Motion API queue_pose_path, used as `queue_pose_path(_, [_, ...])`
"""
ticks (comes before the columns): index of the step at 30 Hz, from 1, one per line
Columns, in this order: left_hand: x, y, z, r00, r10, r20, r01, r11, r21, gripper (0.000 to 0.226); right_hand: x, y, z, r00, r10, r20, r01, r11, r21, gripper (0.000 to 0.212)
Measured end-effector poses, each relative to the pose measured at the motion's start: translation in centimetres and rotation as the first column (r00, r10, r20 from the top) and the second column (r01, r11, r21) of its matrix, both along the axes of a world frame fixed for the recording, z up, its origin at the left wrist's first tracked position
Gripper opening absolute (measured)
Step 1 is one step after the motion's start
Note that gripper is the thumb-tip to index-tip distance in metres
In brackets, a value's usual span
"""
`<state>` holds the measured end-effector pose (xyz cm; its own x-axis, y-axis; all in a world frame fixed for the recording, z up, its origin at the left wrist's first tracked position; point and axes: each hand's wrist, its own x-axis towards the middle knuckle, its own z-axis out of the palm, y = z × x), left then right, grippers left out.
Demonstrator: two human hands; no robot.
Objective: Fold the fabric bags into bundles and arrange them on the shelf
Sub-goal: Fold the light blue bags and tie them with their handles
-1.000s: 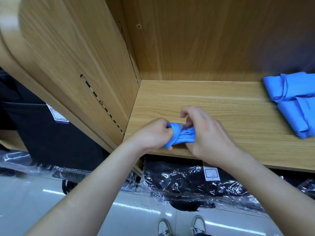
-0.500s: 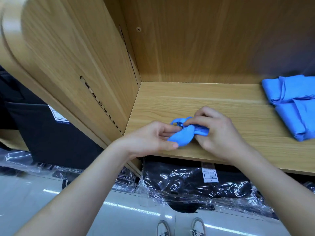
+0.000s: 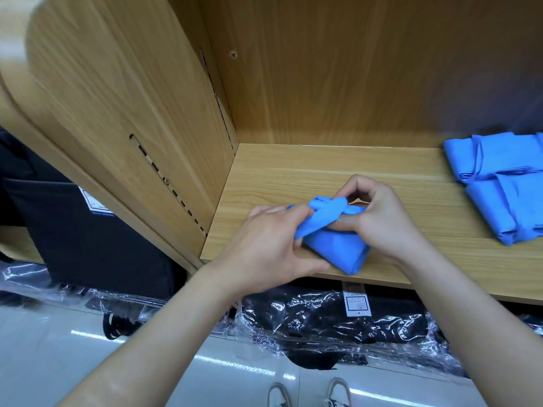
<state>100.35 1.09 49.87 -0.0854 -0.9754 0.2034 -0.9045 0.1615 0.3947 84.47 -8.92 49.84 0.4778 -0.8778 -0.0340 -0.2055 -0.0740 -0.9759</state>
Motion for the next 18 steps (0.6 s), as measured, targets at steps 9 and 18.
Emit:
queue_pose_path(9, [-3.3,1.5,-3.7,0.974,0.202,0.107,-0.188,0.974,-0.125,0.104,2.0,1.3,-1.1,0.951,-0.243,0.191,0.133,0.879,0.457,0.035])
queue_pose_path(18, [-3.5,0.0,-3.5,0.886,0.411,-0.212,-0.446,0.883,-0.150,0.053,2.9,2.5,-0.8,0.909,-0.023,0.417,-0.167,0.896,0.411,0.033])
